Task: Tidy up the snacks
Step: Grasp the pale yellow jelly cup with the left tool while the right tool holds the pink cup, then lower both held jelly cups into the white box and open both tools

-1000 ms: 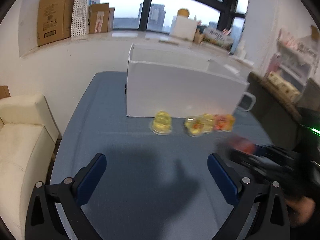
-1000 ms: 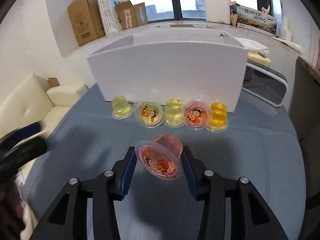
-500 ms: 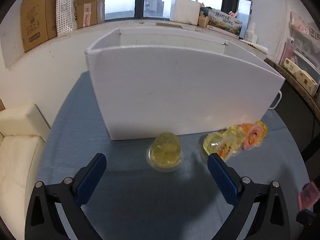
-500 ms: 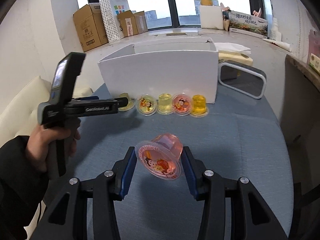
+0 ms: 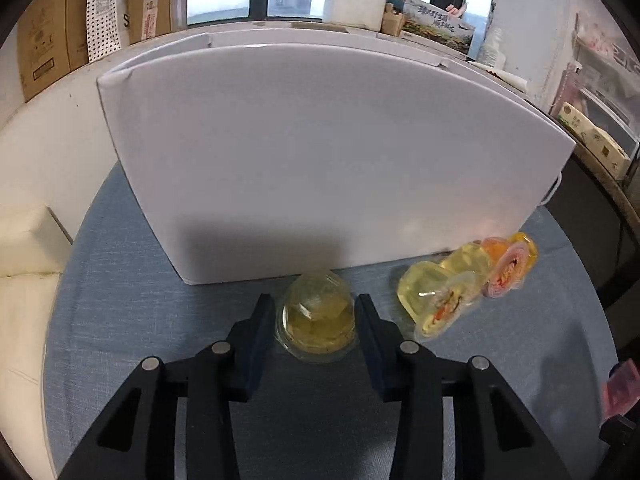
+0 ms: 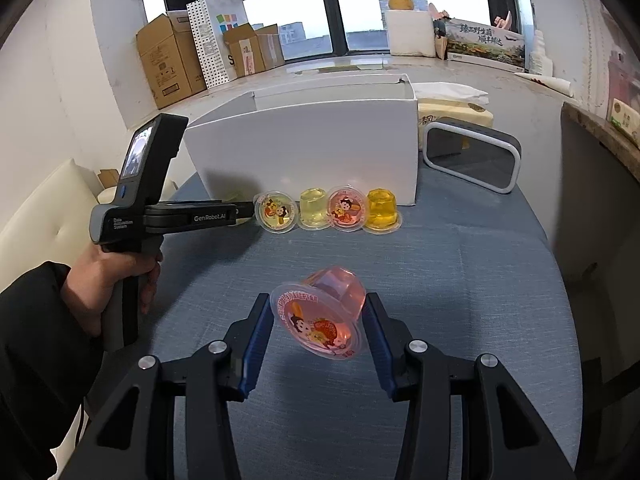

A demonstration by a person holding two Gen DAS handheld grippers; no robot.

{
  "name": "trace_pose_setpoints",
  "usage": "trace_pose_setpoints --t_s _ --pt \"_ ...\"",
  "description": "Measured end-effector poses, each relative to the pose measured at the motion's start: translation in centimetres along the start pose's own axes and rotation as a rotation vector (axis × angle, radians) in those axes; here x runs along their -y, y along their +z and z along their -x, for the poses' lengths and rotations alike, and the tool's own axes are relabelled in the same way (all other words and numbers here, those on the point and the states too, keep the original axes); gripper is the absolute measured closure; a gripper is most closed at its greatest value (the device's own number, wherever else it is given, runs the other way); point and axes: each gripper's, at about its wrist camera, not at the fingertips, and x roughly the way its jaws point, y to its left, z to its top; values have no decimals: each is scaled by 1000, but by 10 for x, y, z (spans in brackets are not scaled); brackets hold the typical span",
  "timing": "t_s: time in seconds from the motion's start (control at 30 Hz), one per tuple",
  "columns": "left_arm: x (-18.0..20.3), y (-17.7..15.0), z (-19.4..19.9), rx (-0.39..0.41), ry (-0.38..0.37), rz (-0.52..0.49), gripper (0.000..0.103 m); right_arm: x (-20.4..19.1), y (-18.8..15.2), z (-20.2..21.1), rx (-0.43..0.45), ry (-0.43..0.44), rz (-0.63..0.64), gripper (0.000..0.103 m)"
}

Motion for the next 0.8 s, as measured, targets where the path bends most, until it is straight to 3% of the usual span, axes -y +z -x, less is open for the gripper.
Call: trace_pose_setpoints --t_s 0.33,0.63,0.8 --pt "-3 -16 39 54 -34 -7 61 -2 0 -1 0 -2 -5 53" --pt "3 -46 140 213 -92 -13 61 -5 9 0 22 13 2 53" --pt "6 -38 173 268 -94 -13 61 -12 29 -5 44 28 30 53"
